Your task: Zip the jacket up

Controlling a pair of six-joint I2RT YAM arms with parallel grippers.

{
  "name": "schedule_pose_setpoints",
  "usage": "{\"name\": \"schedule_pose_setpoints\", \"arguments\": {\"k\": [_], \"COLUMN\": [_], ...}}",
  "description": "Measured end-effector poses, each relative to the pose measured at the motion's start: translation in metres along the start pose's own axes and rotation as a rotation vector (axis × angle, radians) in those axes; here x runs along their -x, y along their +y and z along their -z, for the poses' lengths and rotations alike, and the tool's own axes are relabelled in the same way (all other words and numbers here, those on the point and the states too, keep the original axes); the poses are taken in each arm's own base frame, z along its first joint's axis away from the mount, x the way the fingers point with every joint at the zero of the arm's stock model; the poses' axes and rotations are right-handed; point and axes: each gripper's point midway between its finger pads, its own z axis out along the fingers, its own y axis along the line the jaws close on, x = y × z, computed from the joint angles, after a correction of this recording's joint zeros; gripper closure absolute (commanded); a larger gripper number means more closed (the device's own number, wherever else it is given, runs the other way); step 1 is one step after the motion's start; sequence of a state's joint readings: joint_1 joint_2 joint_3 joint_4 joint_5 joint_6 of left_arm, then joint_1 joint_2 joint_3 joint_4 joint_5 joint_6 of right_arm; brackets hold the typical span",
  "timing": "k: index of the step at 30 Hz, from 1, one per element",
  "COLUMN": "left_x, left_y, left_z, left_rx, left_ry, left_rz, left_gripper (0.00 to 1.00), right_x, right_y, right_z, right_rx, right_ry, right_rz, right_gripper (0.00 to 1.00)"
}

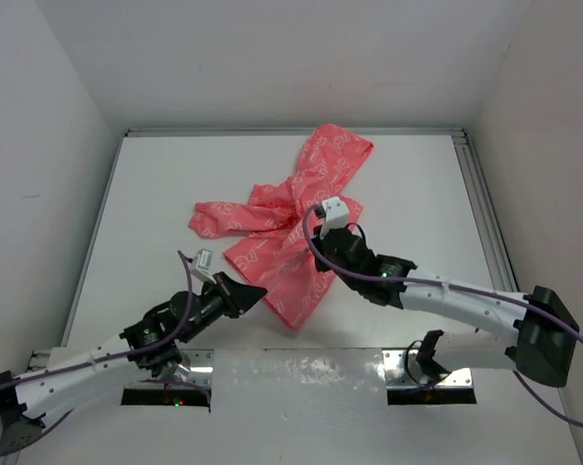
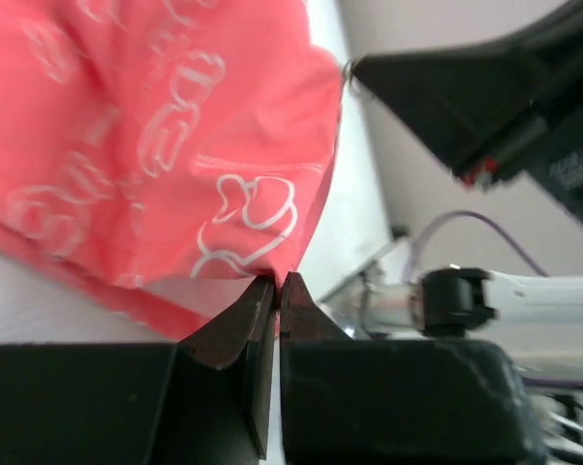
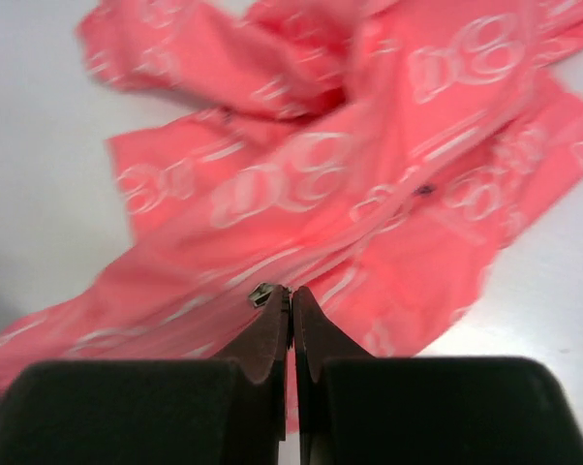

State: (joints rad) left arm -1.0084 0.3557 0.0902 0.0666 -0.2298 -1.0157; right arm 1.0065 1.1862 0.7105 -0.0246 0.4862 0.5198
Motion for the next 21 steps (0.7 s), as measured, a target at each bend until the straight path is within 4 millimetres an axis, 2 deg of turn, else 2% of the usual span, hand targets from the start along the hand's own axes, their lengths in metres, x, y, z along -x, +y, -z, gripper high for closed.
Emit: {"name": "schedule_pose_setpoints", "arguments": {"k": [2, 5, 7, 9, 11, 13, 15, 19, 21], "left_x": [0.022, 0.068, 0.089, 0.103, 0.106, 0.102, 0.098, 0.098, 0.098], "left_y": [-0.009, -0.044, -0.052, -0.050, -0.037, -0.022, -0.007, 0.005, 0.009], "left_z": [0.011, 0.035, 0.053, 0.069, 0.076, 0.077, 0.079, 0.081, 0.080], "left_rx": [0.045, 0.030, 0.028, 0.031, 0.074, 0.126, 0.186, 0.235, 0.255], "left_ry": [-0.048, -0.171, -0.239, -0.299, -0.322, -0.316, -0.309, -0.316, -0.321], "left_rz": [-0.050, -0.067, -0.058, -0.038, -0.028, -0.031, -0.041, -0.037, -0.040], "left_gripper": [1.00, 1.00, 1.00, 1.00, 1.00, 1.00, 1.00, 1.00, 1.00], "right_x": [0.013, 0.041, 0.059, 0.076, 0.090, 0.096, 0.101, 0.097, 0.088], "right_y": [-0.024, -0.074, -0.107, -0.141, -0.176, -0.198, -0.231, -0.301, -0.320], "right_z": [-0.014, -0.034, -0.047, -0.060, -0.075, -0.090, -0.101, -0.104, -0.099], "right_rx": [-0.083, -0.224, -0.309, -0.384, -0.449, -0.464, -0.519, -0.644, -0.680], "right_ry": [0.002, -0.010, -0.018, -0.011, 0.000, 0.031, 0.049, 0.075, 0.096], "right_rz": [-0.003, -0.049, -0.084, -0.118, -0.158, -0.194, -0.227, -0.298, -0.322], "right_gripper": [1.00, 1.00, 1.00, 1.00, 1.00, 1.00, 1.00, 1.00, 1.00]}}
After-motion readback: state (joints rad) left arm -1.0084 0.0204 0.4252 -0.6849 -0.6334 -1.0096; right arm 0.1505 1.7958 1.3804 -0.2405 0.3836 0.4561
